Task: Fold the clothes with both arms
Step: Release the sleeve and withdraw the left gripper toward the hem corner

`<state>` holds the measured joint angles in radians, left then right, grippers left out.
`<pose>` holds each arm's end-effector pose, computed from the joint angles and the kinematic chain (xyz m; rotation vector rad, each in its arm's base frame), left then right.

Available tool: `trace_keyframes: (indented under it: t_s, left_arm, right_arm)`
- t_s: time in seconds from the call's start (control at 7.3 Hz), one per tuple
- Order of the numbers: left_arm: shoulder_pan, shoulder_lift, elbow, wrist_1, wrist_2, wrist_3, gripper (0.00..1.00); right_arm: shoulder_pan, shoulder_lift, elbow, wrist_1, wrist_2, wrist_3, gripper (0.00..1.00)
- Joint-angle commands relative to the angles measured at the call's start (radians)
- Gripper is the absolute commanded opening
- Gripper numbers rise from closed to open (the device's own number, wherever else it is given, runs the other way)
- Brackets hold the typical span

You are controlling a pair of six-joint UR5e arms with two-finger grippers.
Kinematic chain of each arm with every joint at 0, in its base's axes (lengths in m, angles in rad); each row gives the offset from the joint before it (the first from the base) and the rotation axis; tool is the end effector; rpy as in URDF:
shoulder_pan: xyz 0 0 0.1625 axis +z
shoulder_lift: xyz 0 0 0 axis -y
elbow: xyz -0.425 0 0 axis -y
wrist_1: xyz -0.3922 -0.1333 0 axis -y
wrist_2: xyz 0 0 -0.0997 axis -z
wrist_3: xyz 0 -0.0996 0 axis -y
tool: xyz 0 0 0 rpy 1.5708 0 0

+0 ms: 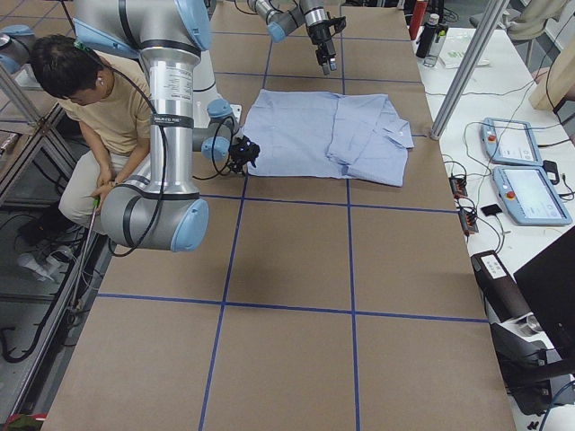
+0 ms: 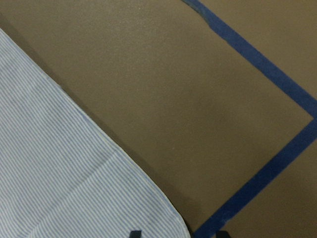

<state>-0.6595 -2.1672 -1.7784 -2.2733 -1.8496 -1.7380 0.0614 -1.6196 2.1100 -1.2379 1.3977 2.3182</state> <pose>0.4194 -0.4592 0.1383 0.1487 1.5186 -0.4525 -0.4549 -0.1787 0.3959 -0.1263 -0.8543 0.8309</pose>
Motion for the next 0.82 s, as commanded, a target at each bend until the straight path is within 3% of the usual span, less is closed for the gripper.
trace_keyframes:
  t_s: [0.0,0.27,0.69]
  left_arm:
    - [0.000,0.010,-0.001,0.000,0.001,0.000,0.93]
    - [0.000,0.019,-0.003,0.000,0.001,0.000,0.93]
    - [0.015,0.270,-0.190,0.001,0.001,-0.002,0.92]
  right_arm:
    - [0.000,0.001,0.001,0.000,0.000,0.001,0.33]
    - [0.000,0.004,0.001,-0.002,0.000,0.001,0.00]
    - [0.005,0.003,0.007,0.000,0.000,0.000,0.00]
